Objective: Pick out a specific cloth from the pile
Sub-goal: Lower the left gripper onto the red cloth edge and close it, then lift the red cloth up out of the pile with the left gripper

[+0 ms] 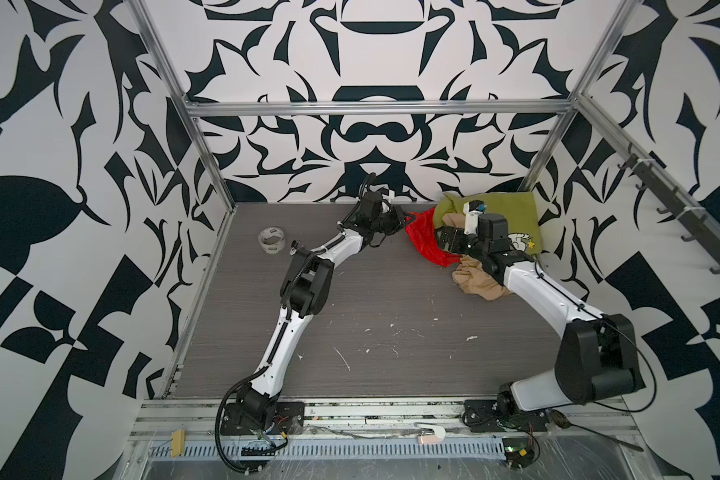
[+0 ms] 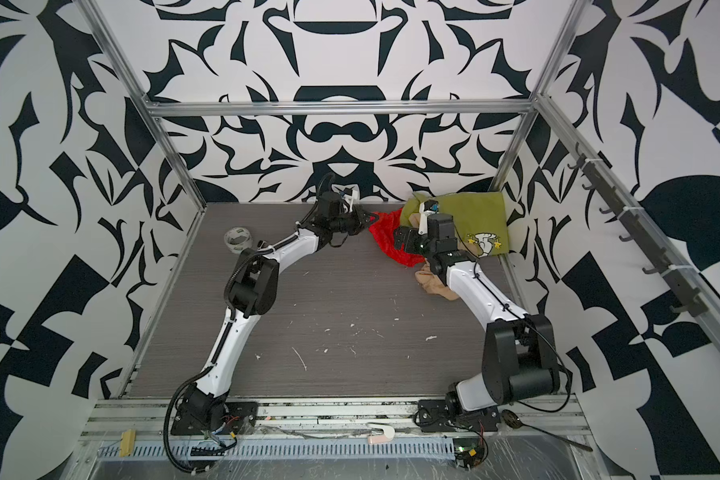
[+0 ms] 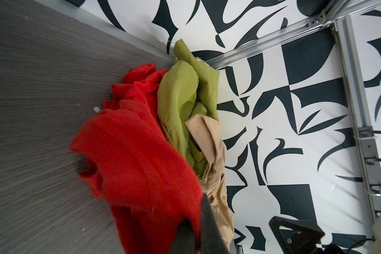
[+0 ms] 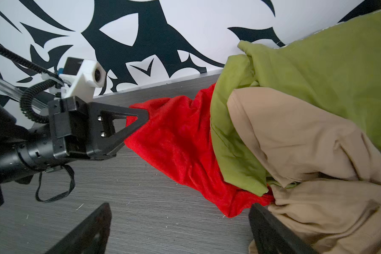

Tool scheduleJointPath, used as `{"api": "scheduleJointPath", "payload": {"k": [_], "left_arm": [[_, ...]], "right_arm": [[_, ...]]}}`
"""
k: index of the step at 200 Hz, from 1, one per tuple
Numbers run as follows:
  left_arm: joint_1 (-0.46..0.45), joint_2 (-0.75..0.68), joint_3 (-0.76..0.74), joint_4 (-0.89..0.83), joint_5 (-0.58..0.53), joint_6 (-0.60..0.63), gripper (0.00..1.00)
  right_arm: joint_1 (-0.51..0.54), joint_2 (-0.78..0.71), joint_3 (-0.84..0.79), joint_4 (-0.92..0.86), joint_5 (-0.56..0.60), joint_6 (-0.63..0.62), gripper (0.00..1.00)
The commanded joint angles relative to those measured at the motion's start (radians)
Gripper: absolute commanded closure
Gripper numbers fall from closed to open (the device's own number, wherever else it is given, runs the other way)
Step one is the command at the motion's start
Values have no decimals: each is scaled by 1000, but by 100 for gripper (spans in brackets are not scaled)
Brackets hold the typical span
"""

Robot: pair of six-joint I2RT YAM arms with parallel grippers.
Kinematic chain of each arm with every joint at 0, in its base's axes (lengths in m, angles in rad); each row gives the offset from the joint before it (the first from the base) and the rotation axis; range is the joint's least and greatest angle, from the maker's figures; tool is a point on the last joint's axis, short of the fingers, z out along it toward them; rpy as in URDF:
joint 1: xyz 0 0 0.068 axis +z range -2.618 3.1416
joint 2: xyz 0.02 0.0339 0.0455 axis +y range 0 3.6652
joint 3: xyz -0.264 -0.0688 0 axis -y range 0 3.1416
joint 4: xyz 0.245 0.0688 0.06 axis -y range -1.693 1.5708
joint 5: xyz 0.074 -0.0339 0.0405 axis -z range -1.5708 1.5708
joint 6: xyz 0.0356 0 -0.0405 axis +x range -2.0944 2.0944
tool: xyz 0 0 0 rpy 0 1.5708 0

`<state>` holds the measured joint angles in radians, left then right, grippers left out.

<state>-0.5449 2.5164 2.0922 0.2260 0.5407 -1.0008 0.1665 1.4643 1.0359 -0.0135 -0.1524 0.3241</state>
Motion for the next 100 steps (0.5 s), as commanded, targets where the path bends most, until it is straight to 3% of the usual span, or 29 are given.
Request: {"api": "scheduleJointPath", "payload": {"k": [1,100], "left_arm": [[-3,-72,43,48,14,-22,94],[-23,-112,83,89,13,-33,96]], "right_arm": [[5,-34,-6,5,22,-31,1],[4,-56,-19,3,27,-30,1]]}}
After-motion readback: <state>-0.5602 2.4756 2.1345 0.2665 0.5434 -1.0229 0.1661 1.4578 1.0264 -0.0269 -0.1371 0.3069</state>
